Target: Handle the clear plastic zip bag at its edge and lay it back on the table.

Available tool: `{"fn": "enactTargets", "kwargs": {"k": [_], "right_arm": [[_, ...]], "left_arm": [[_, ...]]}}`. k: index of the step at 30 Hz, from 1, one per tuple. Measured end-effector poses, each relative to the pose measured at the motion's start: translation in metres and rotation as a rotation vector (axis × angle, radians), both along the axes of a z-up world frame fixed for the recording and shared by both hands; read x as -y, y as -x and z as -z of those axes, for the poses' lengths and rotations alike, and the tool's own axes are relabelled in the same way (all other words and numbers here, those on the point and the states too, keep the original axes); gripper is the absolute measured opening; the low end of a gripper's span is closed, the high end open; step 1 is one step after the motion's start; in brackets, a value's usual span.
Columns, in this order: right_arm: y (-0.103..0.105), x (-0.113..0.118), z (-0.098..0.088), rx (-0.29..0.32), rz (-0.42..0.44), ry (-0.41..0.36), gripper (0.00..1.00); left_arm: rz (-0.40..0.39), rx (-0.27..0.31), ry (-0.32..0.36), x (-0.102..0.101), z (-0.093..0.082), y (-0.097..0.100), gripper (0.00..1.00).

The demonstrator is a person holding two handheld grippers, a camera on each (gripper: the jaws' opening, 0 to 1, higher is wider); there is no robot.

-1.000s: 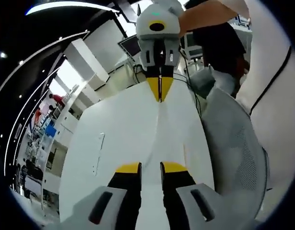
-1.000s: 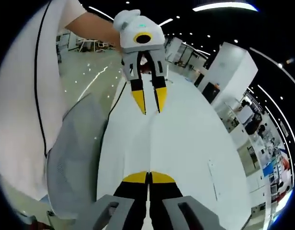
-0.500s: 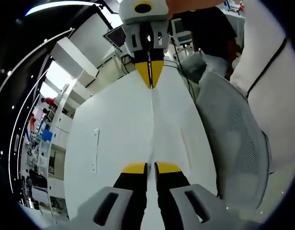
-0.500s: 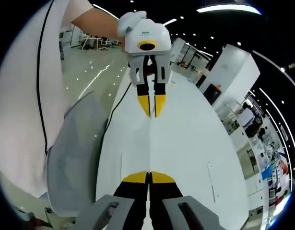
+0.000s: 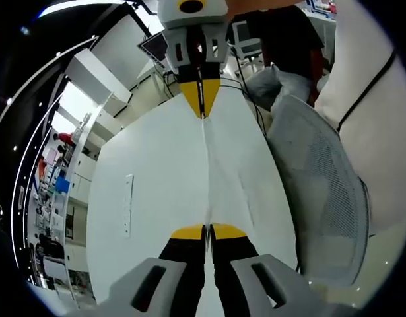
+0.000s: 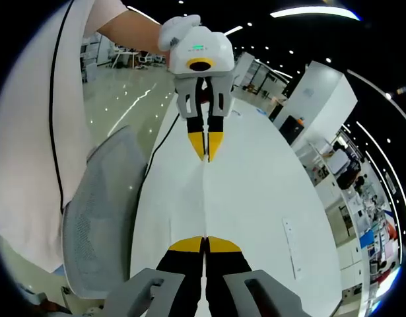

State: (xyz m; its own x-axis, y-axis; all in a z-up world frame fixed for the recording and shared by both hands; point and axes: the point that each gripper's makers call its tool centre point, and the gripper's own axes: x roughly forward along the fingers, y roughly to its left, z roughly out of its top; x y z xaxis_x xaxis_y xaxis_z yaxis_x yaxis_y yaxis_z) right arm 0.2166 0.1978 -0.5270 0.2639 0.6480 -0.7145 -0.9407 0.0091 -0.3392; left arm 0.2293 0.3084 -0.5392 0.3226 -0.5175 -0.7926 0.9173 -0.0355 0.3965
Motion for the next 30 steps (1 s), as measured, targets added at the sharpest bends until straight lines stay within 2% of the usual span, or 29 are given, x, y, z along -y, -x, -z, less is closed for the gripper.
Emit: {"fn": "enactTargets", "kwargs": {"k": [8,30], "right_arm": [[-0.0001,-0.0012,0.0013,-0.005,-0.002,0.003,0.0],[-0.0034,0.0004,0.008,-0.027,0.018,-0.009,0.0]], "left_arm": [[-0.014,-0.042,-0.007,-0.0007,0.0032,0.0056,0.0],[-0.028,-0.081,-0.027,0.0022,0.0076,0.0099,0.0]]}}
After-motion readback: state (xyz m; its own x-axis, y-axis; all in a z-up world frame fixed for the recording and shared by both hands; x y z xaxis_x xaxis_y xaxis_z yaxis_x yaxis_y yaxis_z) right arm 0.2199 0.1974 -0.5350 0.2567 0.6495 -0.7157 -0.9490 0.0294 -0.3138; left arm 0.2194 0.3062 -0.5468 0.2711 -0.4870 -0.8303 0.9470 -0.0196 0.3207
